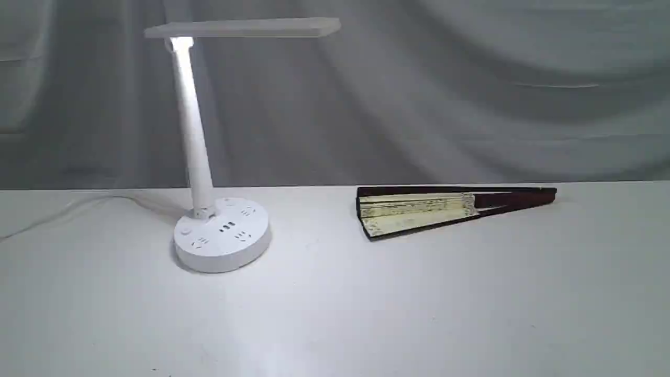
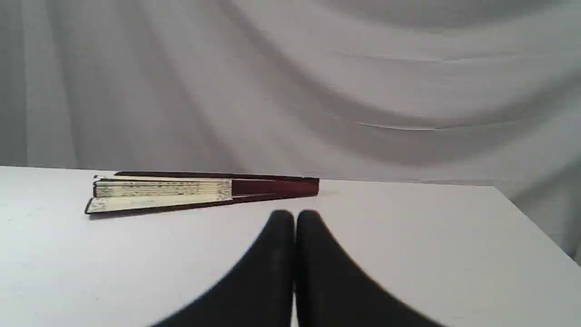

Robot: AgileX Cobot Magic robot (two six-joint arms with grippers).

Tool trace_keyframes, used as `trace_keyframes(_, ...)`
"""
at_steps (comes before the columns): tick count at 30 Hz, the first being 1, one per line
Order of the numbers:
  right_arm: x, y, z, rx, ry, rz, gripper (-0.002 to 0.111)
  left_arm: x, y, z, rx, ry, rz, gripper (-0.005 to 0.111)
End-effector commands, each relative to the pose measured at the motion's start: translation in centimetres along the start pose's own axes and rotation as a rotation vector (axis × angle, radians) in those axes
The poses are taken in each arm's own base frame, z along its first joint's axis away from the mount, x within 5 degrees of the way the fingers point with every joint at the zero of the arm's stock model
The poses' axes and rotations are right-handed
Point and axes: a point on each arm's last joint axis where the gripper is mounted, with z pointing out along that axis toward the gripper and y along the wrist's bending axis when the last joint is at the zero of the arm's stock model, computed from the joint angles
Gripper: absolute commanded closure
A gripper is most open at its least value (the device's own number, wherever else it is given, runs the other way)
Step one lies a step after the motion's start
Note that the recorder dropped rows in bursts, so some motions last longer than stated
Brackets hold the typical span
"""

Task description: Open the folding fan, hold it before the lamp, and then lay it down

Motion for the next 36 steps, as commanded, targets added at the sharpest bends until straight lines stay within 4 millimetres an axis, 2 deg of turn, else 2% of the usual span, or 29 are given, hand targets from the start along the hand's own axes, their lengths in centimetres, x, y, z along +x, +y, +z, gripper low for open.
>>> trace_keyframes(1, 0.0, 0.0, 0.0, 0.007, -0.008, -0.011, 0.108, 0.1, -0.1, 0.0, 0.006, -0.006, -0.039, 0.107)
trace_keyframes(7, -0.6, 0.0, -0.1, 0.0, -0.073, 0.085, 0.108, -0.5, -0.1, 0.0, 0.016, -0.074, -0.104, 0.107)
trace_keyframes(16, -0.8, 0.0, -0.1, 0.0, -0.093, 0.085, 0.108, -0.8, -0.1, 0.0, 0.015, -0.104, -0.107, 0.107)
trace_keyframes(18, -1.4, 0.0, -0.2, 0.001, -0.108, 0.085, 0.108, -0.9, -0.1, -0.1, 0.016, -0.101, -0.107, 0.107)
trace_keyframes(26, -4.3, -0.2, -0.9, 0.0, -0.127, 0.085, 0.108, -4.5, -0.3, -1.2, 0.03, -0.16, -0.105, 0.107)
trace_keyframes(36, -7.5, -0.4, -2.6, -0.004, -0.043, 0.084, 0.108, -9.9, -0.8, -4.3, 0.063, -0.177, -0.131, 0.107)
